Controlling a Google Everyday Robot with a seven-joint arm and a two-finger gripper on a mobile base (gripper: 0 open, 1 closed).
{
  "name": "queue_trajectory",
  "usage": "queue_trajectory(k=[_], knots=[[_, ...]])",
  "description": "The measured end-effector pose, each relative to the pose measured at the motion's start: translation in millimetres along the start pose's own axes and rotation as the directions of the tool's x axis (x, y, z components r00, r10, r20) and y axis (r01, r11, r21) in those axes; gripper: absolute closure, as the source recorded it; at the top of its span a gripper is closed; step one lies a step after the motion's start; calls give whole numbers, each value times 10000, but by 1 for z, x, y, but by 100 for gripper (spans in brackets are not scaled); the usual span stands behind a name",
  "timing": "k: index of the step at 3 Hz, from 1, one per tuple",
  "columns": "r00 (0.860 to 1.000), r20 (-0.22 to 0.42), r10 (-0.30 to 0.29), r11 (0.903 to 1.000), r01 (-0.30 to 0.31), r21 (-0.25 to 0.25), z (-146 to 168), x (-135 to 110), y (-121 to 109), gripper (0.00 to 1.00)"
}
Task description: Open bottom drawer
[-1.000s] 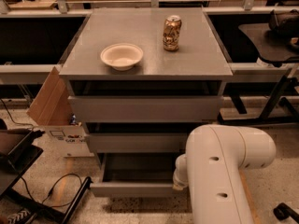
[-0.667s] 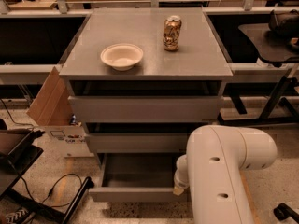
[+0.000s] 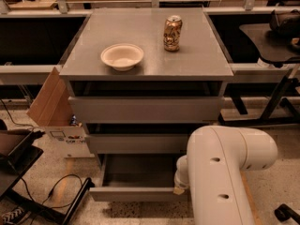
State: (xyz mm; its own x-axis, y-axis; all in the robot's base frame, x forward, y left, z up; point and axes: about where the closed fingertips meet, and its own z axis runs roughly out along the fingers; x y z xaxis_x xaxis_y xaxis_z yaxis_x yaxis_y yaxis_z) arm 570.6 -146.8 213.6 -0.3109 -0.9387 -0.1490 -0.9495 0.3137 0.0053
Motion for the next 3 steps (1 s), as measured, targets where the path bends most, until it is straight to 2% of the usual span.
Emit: queue_trajectory(k=[1, 2, 3], knots=[[10000, 0, 0, 10000, 0, 0, 0, 0, 0, 13], [10000, -7, -2, 10000, 2, -26, 1, 0, 1, 0], [10000, -7, -2, 10000, 2, -26, 1, 0, 1, 0]])
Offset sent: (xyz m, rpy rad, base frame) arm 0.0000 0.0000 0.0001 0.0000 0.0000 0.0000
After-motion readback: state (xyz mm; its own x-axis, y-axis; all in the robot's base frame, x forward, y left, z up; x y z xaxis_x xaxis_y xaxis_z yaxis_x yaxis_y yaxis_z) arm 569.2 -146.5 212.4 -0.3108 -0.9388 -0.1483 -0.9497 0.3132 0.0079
